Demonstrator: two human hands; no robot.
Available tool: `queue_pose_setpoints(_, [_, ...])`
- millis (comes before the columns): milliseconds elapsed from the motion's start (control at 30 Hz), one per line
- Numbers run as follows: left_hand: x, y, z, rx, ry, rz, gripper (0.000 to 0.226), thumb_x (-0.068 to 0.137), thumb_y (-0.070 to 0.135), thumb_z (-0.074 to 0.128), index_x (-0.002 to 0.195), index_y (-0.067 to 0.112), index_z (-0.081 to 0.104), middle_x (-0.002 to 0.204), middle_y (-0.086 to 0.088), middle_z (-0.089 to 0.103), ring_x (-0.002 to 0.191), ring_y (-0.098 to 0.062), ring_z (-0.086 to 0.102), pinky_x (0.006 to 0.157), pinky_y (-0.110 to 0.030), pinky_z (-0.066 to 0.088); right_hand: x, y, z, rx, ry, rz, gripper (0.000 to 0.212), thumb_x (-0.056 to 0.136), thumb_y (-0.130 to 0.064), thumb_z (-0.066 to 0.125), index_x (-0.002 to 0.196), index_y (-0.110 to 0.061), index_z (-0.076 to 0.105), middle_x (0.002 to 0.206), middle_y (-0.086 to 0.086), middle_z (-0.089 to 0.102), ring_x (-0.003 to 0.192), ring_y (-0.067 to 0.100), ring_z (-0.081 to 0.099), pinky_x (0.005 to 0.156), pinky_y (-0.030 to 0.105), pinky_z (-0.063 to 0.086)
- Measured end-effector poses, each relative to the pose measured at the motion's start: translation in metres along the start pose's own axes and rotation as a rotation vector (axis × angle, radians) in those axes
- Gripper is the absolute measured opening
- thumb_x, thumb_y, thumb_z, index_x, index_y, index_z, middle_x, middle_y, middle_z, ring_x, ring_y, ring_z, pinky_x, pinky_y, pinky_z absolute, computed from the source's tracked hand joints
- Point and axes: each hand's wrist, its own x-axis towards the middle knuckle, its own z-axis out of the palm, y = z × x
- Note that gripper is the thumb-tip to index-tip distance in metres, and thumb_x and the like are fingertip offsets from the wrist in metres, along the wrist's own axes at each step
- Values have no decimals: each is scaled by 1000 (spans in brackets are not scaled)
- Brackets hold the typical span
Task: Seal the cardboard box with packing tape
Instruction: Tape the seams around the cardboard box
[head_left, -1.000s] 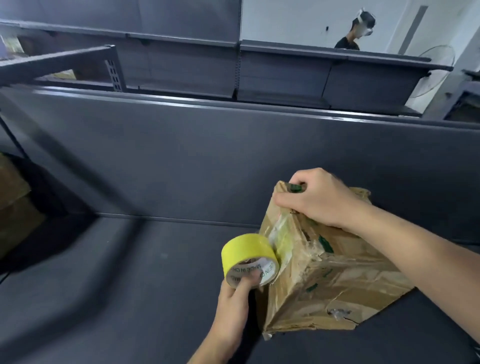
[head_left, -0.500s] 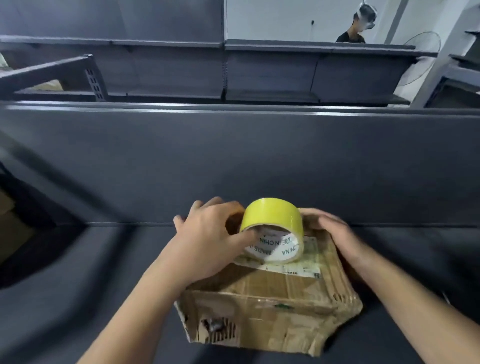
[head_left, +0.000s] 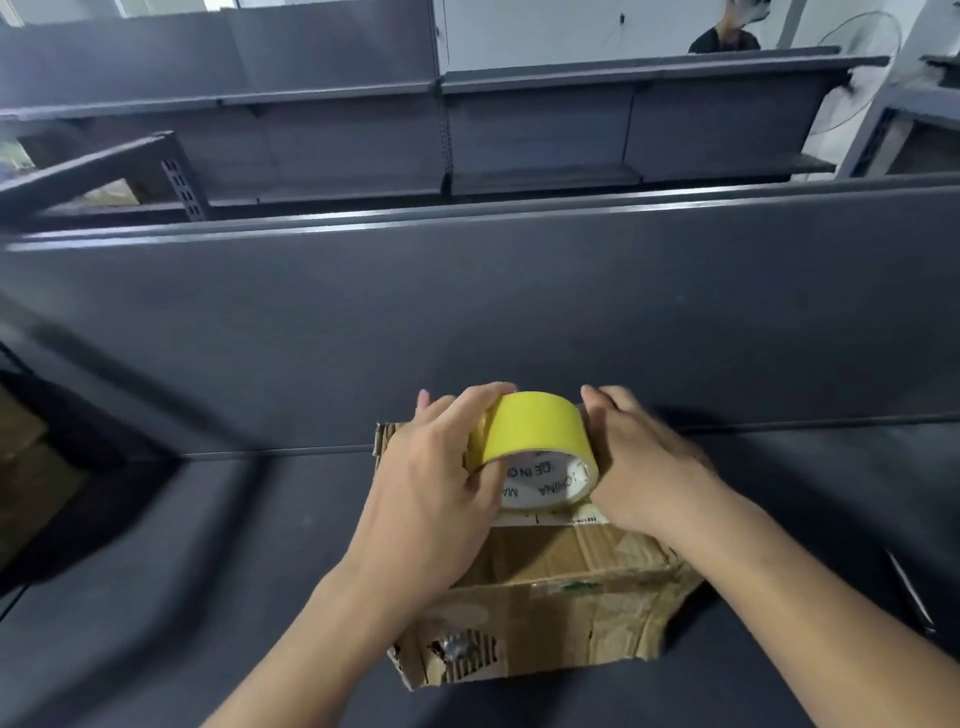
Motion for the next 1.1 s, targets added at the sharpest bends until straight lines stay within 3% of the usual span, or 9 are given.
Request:
queue_pose_setpoints(33, [1,1,-3,-47,5,24,59,80,9,55,133,34,61,107,12,66,94,-8,61,105,-22,44,-1,-1,1,-34,-6,8,75,91,-19,50,157,-23,16,157,-8,19,133,32,45,92,41,46])
queue_pose_setpoints(100, [5,-4,-14,-108,53,68,73,67,2,51,132,33,66,94,8,60,83,-10,58,74,-18,46,0,-4,2,-55,-3,30,68,97,-24,42,159,-22,13,157,-6,20,132,33,45,92,43,44])
queue_pose_setpoints(200, [11,-18,-38,-117,95,127,66,61,3,51,117,27,76,86,2,60,75,-17,57,61,-21,42,1,-5,1,-36,10,38,62,105,-50,19,158,-21,10,158,-2,23,132,33,45,94,46,44])
queue_pose_setpoints(400, [17,-33,-83,76,54,198,44,60,15,64,99,19,81,85,6,67,72,-14,63,58,-19,42,1,-7,0,-19,-29,54,66,103,-54,10,160,-20,5,164,-3,15,140,33,38,104,49,41])
queue_pose_setpoints(533, [11,-47,-113,230,-50,213,51,60,3,63,102,24,82,84,14,62,70,-8,61,59,-13,41,1,-8,2,-62,-25,52,67,103,-55,8,160,-21,3,165,-3,13,143,34,34,105,51,40])
queue_pose_setpoints(700, [-17,-85,-168,339,-62,174,63,59,-10,69,110,26,79,79,4,50,64,-11,51,55,-16,39,5,2,3,-109,-7,61,71,100,-59,4,160,-22,4,165,-3,14,144,36,33,108,52,39])
queue_pose_setpoints(900, [-54,-147,-125,302,5,146,48,77,12,48,115,14,78,87,-4,53,68,-19,55,61,-25,46,6,-5,6,-156,-13,43,72,99,-57,3,160,-20,2,165,-3,14,146,34,29,109,50,39])
queue_pose_setpoints(1000, [-72,-173,-104,195,56,81,55,76,3,49,121,17,76,94,-3,56,76,-21,62,65,-28,50,1,-10,6,-231,3,29,71,100,-54,2,160,-16,4,164,-1,19,145,31,29,110,49,37])
queue_pose_setpoints(1100, [-82,-177,-82,127,82,55,53,80,7,49,126,17,74,96,5,59,81,-10,64,71,-19,50,-6,-15,6,-437,107,-25,68,102,-47,5,160,-10,8,165,1,23,148,28,28,115,53,29])
